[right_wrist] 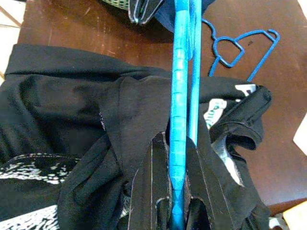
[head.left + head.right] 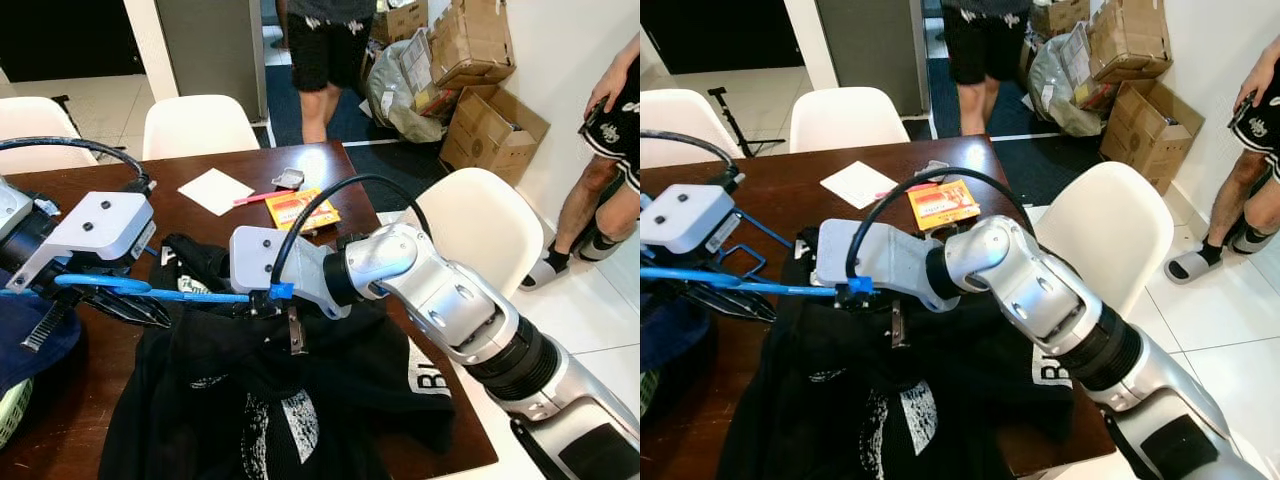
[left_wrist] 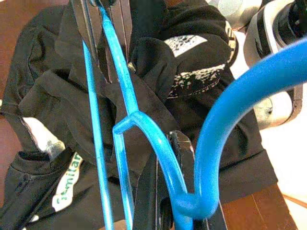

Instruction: Hang hanger

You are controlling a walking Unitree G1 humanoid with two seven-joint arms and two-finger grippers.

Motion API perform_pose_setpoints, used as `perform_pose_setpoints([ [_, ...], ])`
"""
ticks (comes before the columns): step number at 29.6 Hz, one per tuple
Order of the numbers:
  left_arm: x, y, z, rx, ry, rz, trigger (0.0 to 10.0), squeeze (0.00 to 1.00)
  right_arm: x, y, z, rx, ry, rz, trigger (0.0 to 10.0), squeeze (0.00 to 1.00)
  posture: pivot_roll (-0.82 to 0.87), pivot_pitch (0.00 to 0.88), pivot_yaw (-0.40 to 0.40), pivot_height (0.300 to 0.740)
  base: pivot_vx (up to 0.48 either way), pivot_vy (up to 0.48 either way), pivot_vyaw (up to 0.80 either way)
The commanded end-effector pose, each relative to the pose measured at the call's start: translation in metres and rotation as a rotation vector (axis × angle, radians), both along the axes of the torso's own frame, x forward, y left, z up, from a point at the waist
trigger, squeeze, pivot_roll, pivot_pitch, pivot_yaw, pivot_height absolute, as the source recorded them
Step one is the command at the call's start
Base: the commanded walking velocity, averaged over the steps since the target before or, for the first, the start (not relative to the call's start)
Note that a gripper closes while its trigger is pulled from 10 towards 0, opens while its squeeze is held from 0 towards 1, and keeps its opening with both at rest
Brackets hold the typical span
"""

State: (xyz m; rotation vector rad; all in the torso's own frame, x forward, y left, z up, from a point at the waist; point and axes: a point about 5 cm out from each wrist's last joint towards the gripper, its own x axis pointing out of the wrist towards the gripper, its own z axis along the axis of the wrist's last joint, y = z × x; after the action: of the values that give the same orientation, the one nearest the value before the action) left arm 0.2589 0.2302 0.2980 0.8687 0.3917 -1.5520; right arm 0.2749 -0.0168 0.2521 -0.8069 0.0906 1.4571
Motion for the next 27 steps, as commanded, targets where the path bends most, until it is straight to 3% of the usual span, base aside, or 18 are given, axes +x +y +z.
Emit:
perform_pose_setpoints([
  [1,0.0,-0.003,-0.003,0.011,0.031,-0.046,10.0,0.0,0.0,0.003,0.003,0.012,-0.017,0.002,0.0,0.0,0.06,0.041,0.035,0.74,0.0,0.0,0.0],
  [4,0.001,-0.003,-0.004,0.002,0.04,-0.037,10.0,0.0,0.002,0.002,0.004,0.023,-0.023,-0.004,0.0,0.0,0.06,0.042,0.036,0.74,0.0,0.0,0.0],
  [5,0.002,-0.004,-0.005,-0.015,0.061,-0.02,10.0,1.0,0.004,0.002,0.004,0.032,-0.028,-0.012,0.0,0.0,0.06,0.043,0.037,0.74,0.0,0.0,0.0],
  [14,0.001,0.001,-0.007,-0.041,0.092,0.008,10.0,1.0,0.013,-0.006,0.003,0.049,-0.026,-0.046,0.0,0.0,0.07,0.048,0.036,0.74,0.0,0.0,0.0],
  [15,0.001,0.015,-0.004,-0.012,0.068,0.06,10.0,1.0,0.016,-0.012,0.0,0.039,-0.02,-0.065,0.0,0.0,0.07,0.056,0.041,0.74,0.0,0.0,0.0],
  [18,0.002,0.027,0.002,0.009,0.043,0.108,10.0,1.0,0.018,-0.016,-0.002,0.03,-0.016,-0.077,0.0,0.0,0.07,0.056,0.041,0.74,0.0,0.0,0.0],
  [21,0.001,0.061,0.033,0.043,-0.07,0.268,10.0,1.0,0.027,-0.034,-0.011,-0.013,-0.01,-0.133,0.0,0.0,0.08,0.062,0.039,0.74,0.0,0.0,0.0],
  [23,0.001,0.061,0.033,0.043,-0.07,0.268,10.0,1.0,0.027,-0.034,-0.011,-0.013,-0.01,-0.133,0.0,0.0,0.08,0.062,0.039,0.74,0.0,0.0,0.0],
  [24,-0.003,0.075,0.046,0.055,-0.109,0.333,10.0,1.0,0.031,-0.042,-0.015,-0.031,-0.009,-0.16,0.0,0.0,0.08,0.062,0.038,0.74,0.0,0.0,0.0],
  [27,-0.007,0.088,0.059,0.04,-0.163,0.398,10.0,1.0,0.036,-0.052,-0.019,-0.044,-0.005,-0.196,0.0,0.0,0.09,0.066,0.036,0.74,0.0,0.0,0.0],
])
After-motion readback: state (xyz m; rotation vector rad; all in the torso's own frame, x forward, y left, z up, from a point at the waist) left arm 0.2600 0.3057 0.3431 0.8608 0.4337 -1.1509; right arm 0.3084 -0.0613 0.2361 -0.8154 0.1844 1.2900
